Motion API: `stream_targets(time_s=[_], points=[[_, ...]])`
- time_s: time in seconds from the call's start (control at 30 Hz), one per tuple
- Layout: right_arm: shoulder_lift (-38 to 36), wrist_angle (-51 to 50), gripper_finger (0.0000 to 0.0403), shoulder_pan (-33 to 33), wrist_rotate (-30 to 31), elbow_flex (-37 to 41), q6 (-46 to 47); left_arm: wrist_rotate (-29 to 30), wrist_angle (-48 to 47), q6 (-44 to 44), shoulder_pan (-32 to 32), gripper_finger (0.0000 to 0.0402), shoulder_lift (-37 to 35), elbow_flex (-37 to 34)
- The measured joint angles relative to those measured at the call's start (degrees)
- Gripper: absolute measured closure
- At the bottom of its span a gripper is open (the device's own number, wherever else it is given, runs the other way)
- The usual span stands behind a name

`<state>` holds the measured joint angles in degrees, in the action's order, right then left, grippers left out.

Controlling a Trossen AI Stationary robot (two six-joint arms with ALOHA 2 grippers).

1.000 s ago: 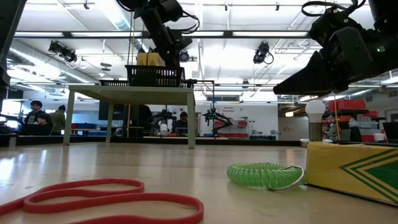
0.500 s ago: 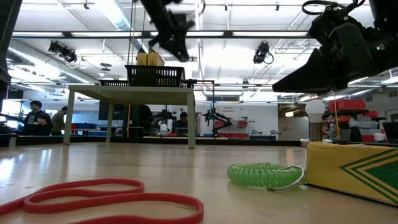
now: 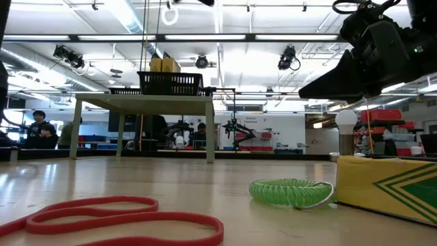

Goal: Pick & Place Office Desk Supplies
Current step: Put the crayon box into the bottom black bin on the shelf

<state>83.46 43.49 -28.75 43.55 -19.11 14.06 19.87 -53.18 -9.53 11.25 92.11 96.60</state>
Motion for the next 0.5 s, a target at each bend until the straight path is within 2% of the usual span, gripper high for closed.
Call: stream_targets(time_s=[0.13,0.23,0.37,0.5], points=[[0.02,-0.01,0.0391,0.0,0.01,0.0,0.01,3.66,0.24,-9.38,11.65,0.0392,0.02,-5.83],[0.02,-0.01,0.0391,0.0,0.02,0.0,0.04,3.84,2.74,-18.54,18.18,0.0392,0.05,-12.32],[0.02,-0.01,0.0391,0.0,0.0,0.0,0.22,3.61,7.24,-30.89,24.89,0.0391,0.09,-20.12],[0.0,0.11,0.0391,0.0,0.0,0.0,0.5,0.8,13.27,-41.75,29.13,0.0378,0.09,-26.5]])
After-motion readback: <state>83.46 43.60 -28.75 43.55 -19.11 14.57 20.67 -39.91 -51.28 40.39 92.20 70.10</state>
